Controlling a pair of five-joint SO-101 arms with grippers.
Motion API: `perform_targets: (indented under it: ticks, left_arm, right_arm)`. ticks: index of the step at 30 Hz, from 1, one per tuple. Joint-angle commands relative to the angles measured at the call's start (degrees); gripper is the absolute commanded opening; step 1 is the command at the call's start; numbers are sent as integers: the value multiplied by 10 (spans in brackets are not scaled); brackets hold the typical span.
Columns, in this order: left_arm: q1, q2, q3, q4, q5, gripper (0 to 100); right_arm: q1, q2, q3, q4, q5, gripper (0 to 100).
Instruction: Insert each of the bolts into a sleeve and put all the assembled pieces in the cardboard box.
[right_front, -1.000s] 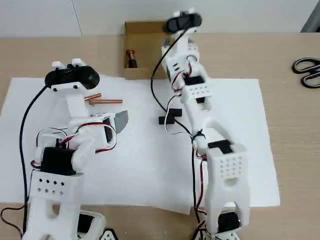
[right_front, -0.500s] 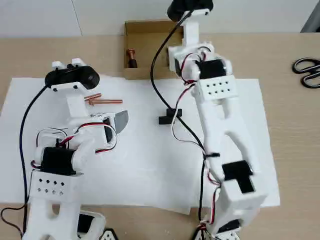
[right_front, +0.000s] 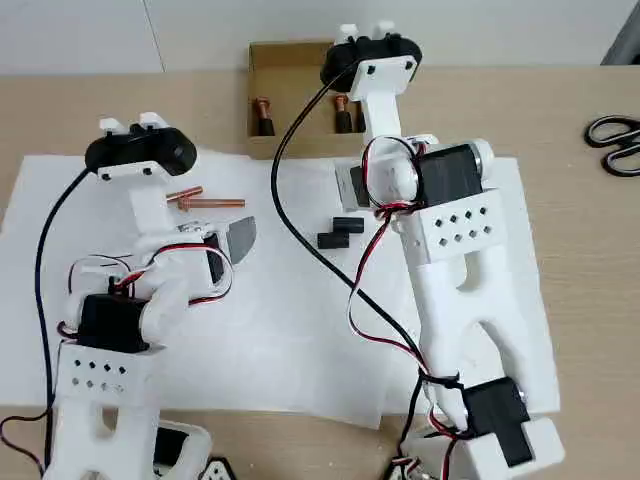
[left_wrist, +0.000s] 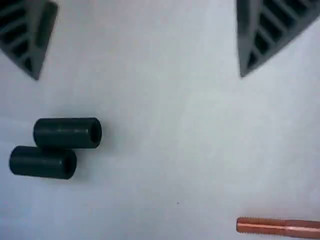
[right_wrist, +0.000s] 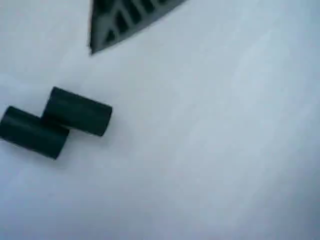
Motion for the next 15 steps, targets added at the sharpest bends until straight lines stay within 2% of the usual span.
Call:
perform_targets:
  ticks: [1,3,5,11,15]
  left_arm:
    - [3,-14,-25,-1,-4,239]
    - [-4,-14,-25,-1,-4,239]
    - [-38,-14,-29,-2,-4,239]
    - [-222,-14,-67,4,-4,239]
    - [-303,-14,-80,46,-4,239]
  right_arm:
    - [-5,21,2,9,77,197]
    - [-26,49,2,33,164,197]
    - [-45,87,6,42,215,197]
    - [-54,177,7,41,296,195]
    - [-56,203,7,41,341,195]
